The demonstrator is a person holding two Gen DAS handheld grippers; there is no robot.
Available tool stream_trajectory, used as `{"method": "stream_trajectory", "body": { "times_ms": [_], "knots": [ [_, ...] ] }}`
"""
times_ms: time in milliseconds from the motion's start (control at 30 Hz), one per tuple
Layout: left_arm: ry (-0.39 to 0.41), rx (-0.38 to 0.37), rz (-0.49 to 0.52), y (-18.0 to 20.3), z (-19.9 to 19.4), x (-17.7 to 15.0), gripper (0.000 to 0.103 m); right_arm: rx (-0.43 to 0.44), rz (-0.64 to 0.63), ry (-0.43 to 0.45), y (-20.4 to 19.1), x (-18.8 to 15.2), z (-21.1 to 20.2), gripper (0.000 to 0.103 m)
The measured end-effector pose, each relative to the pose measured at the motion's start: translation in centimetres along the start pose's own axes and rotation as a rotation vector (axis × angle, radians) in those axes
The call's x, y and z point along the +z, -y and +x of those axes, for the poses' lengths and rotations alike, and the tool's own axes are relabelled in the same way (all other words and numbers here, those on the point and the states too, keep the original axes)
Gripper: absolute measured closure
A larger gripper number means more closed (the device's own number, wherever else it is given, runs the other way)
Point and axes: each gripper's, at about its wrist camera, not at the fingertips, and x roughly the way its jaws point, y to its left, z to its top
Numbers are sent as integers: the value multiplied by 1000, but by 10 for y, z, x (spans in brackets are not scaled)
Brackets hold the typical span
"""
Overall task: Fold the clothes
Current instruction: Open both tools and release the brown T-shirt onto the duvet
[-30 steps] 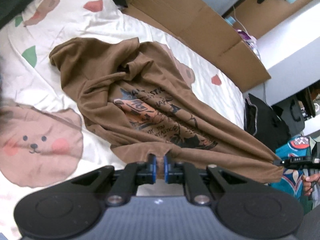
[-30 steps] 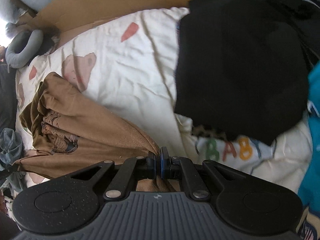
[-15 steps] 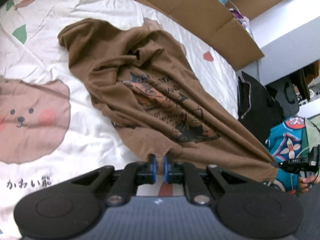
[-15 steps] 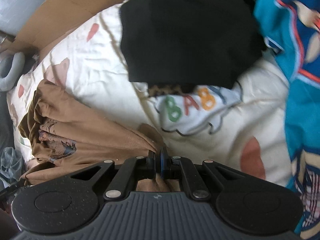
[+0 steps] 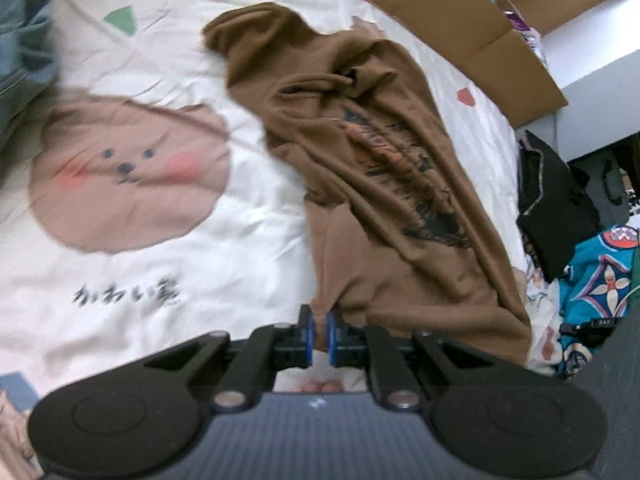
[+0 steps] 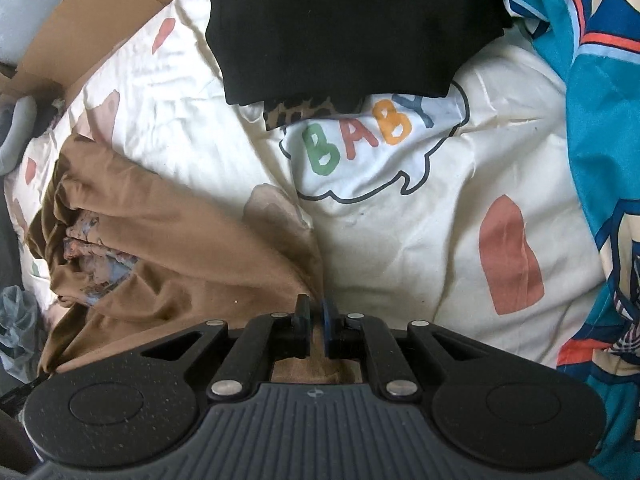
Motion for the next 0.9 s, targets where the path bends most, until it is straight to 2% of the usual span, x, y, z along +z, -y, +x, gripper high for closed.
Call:
{"method": "stream_trajectory", "body": {
  "times_ms": [333,567,733,800,867,900],
  "knots": [
    [-24,72,-56,-28,-33,-35,97,21,19,32,0,5,6,95],
    [-49,182,-130,-62,-60,-58,97,47,-12,32,-21,13,19,94],
    [-108,241,-156,-81,-63,-80,97,52,-37,24,-37,17,29,94],
    [-145,250,-167,-86,-60,-88,97,51,-45,22,-42,18,32,91],
    [-175,236,-177,-89,-57,-90,95,53,-54,28,-47,19,34,78],
    [-186,226,-181,-90,-57,-90,92,57,-57,31,-49,19,35,76]
  ]
}}
